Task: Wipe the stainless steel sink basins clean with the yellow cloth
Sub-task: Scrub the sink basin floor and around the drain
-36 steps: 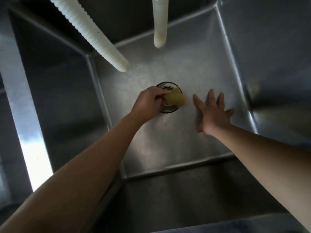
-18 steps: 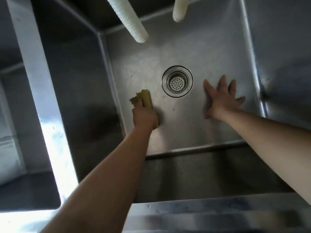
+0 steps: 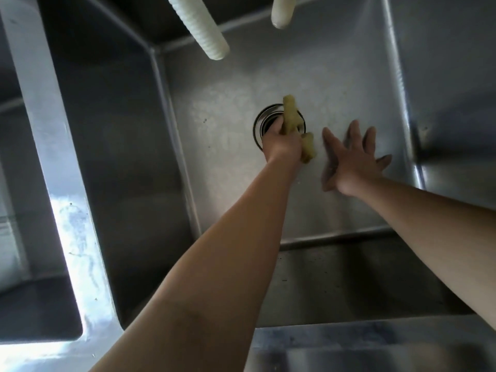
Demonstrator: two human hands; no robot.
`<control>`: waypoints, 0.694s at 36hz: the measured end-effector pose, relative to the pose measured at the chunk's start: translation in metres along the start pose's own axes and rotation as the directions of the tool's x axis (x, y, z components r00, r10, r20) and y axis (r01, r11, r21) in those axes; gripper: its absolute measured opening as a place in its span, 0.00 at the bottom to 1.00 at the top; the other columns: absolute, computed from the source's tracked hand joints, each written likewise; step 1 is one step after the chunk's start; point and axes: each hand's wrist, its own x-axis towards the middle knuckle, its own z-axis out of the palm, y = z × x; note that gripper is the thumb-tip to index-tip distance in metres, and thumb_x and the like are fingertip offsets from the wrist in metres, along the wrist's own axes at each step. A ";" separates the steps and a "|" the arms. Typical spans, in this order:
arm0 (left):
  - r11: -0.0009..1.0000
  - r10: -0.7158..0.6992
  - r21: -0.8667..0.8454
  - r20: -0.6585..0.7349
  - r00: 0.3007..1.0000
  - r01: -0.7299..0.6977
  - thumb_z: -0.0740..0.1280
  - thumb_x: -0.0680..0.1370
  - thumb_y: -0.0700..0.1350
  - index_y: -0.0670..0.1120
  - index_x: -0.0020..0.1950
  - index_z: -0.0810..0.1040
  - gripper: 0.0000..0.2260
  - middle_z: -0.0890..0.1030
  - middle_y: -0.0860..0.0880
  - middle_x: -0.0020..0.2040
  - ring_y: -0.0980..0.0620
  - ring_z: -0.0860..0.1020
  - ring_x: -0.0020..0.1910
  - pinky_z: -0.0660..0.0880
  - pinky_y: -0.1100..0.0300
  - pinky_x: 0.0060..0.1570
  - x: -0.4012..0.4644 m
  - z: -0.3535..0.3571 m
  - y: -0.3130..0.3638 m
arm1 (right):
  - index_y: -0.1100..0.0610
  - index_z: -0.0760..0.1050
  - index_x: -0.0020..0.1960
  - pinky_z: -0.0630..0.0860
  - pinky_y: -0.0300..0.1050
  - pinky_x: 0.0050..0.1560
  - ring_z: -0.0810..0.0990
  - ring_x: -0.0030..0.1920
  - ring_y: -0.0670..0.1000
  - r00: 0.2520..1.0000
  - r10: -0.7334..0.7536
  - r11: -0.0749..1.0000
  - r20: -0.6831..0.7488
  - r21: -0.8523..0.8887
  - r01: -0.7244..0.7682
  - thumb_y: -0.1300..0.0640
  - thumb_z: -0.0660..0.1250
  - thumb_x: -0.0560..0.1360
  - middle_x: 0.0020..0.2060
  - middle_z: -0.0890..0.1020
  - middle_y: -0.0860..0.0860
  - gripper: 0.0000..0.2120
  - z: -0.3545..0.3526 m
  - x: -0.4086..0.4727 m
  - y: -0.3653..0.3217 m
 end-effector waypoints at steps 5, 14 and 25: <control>0.995 0.087 -0.057 0.085 0.993 -0.082 0.58 0.75 0.28 0.49 0.54 0.82 0.21 0.84 0.49 0.47 0.52 0.81 0.42 0.77 0.61 0.39 -0.013 -0.021 -0.007 | 0.32 0.36 0.76 0.45 0.78 0.69 0.30 0.77 0.60 1.000 -0.010 1.000 0.004 -0.015 0.010 0.50 0.78 0.67 0.78 0.31 0.48 0.58 -0.001 -0.002 0.001; 0.996 -0.004 -0.087 0.348 0.937 0.037 0.53 0.76 0.25 0.39 0.66 0.76 0.24 0.80 0.46 0.48 0.54 0.82 0.38 0.81 0.59 0.35 -0.017 -0.068 -0.007 | 0.45 0.73 0.66 0.73 0.57 0.64 0.76 0.64 0.58 0.973 0.075 0.902 -0.218 0.431 0.027 0.52 0.64 0.73 0.66 0.76 0.52 0.21 -0.022 -0.009 -0.001; 0.974 0.117 0.110 0.497 0.860 -0.196 0.73 0.71 0.39 0.43 0.48 0.83 0.06 0.81 0.46 0.44 0.53 0.79 0.42 0.76 0.59 0.45 -0.018 -0.084 0.012 | 0.45 0.73 0.69 0.68 0.36 0.56 0.72 0.67 0.45 0.898 -0.407 0.689 0.167 0.701 0.182 0.53 0.73 0.72 0.66 0.76 0.47 0.26 -0.076 -0.007 -0.044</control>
